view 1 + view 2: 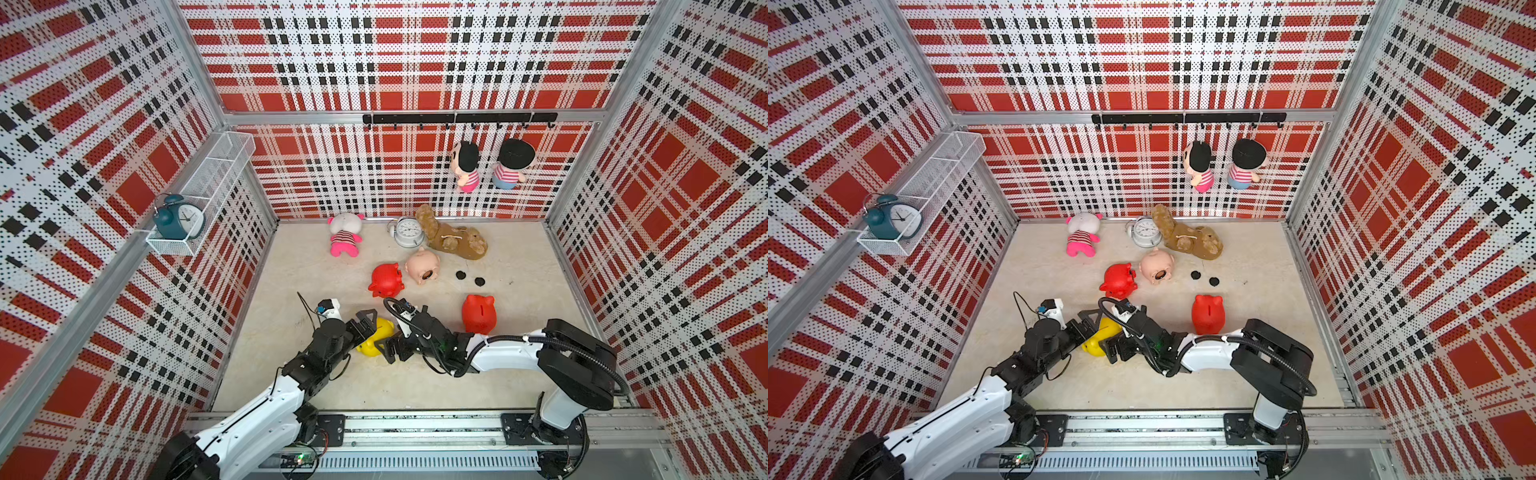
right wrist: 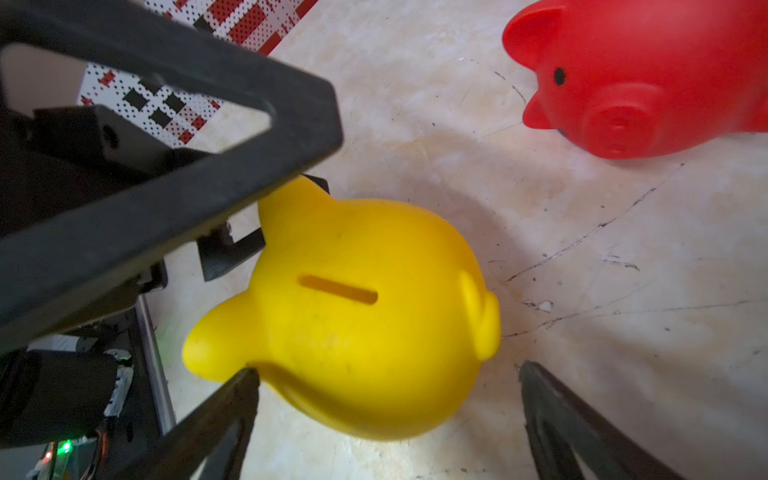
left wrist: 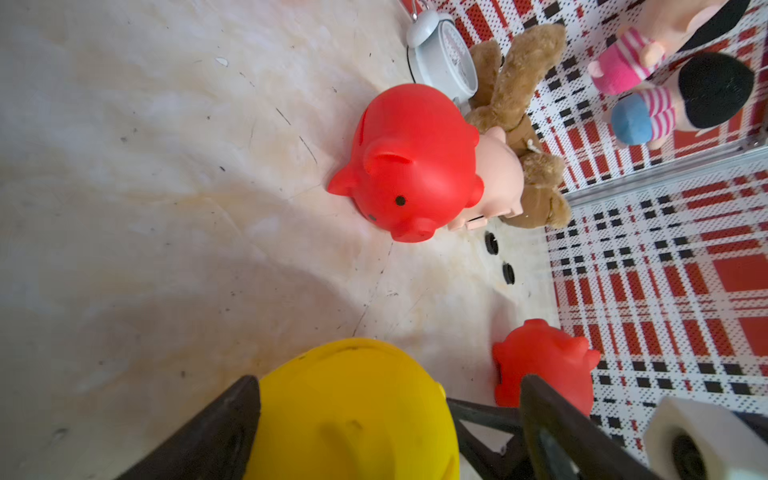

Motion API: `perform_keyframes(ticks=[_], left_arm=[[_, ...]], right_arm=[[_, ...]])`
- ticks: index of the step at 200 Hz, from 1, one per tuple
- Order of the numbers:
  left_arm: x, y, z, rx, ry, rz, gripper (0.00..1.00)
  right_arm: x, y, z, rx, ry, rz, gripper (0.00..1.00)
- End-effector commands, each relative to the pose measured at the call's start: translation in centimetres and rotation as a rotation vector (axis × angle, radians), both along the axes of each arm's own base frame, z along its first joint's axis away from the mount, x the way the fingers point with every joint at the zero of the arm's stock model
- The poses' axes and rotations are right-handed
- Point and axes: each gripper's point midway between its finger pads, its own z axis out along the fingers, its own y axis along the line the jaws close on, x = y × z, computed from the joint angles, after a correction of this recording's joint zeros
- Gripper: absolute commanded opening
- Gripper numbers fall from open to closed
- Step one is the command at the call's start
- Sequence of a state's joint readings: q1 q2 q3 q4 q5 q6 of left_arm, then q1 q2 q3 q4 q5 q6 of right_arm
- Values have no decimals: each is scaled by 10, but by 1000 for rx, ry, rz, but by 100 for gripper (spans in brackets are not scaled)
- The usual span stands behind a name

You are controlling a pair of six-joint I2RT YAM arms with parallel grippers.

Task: Open piggy banks
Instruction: Move the piggy bank to the center of the board.

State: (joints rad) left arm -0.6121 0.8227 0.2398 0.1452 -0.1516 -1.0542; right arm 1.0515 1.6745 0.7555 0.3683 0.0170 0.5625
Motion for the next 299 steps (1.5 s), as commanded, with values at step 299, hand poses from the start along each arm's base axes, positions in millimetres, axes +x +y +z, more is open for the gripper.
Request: perform_keyframes(ticks=[299], left_arm=[[46, -77, -39, 141, -121, -145, 75]], right_arm=[[46, -106, -17, -92, 13, -346, 83]])
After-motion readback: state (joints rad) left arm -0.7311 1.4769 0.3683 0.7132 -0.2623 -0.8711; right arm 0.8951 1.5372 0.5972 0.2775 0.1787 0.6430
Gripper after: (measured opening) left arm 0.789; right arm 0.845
